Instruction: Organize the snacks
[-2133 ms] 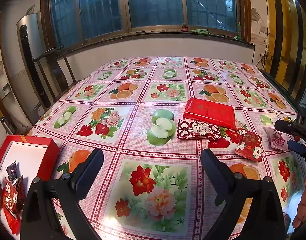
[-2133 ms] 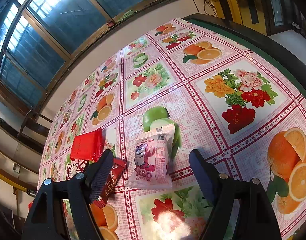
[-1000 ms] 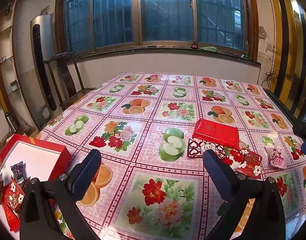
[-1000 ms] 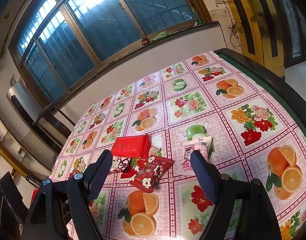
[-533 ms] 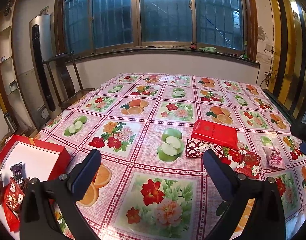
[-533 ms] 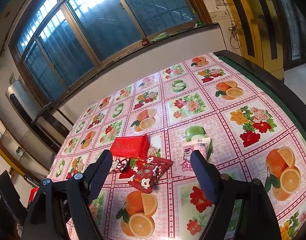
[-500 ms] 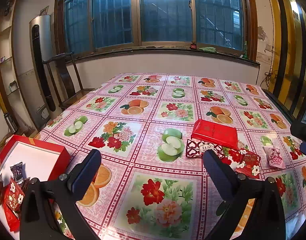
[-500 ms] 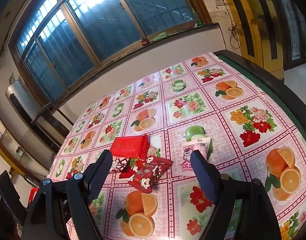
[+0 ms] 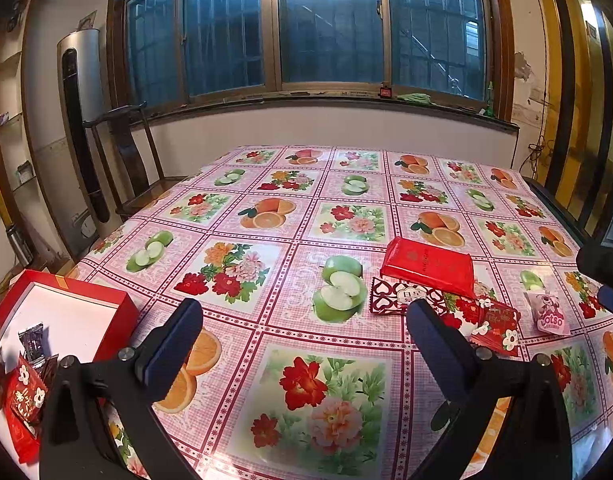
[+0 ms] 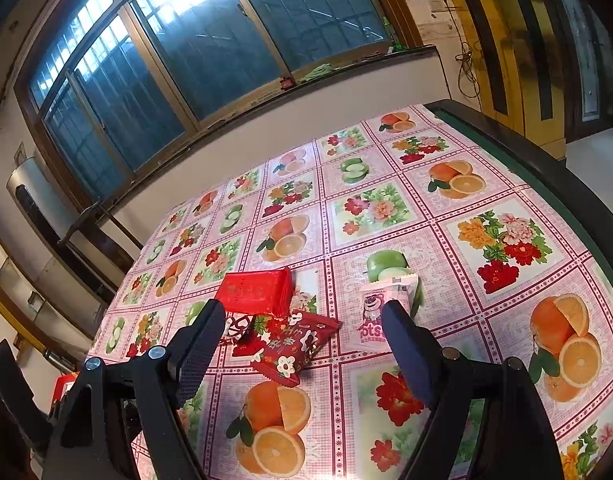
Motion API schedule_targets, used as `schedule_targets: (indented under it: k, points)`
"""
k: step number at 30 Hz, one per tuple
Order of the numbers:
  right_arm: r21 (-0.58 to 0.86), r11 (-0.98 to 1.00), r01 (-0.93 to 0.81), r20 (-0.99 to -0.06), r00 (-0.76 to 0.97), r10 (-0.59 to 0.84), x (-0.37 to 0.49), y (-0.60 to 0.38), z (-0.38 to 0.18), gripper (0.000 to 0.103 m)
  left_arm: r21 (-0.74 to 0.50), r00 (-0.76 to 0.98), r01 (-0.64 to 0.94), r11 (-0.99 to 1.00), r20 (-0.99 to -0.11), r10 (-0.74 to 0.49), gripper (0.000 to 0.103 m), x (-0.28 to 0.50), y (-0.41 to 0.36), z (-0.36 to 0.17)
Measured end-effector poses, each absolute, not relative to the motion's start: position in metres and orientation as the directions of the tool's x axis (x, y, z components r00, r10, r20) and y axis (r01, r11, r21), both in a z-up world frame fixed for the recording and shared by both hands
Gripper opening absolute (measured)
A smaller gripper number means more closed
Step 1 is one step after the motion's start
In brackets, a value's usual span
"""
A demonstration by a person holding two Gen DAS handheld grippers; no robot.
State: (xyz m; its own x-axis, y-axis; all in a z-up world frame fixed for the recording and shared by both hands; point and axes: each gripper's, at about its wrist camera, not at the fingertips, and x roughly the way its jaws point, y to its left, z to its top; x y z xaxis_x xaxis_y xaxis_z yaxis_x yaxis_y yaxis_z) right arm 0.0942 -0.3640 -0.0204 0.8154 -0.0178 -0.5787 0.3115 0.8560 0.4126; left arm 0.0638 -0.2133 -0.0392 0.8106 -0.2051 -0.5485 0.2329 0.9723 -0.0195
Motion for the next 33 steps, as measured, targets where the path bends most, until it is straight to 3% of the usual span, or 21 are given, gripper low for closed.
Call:
schedule_targets:
  k: [33]
  points:
    - [0.411,0.852,0.325,-0.582,0.813,-0.029,0.0942,-0.3666,-0.0228,0.084,-0.016,0.812,0.258,0.966,-0.538,-0.226,0.102,0.0604,-0.2165,-0.0361]
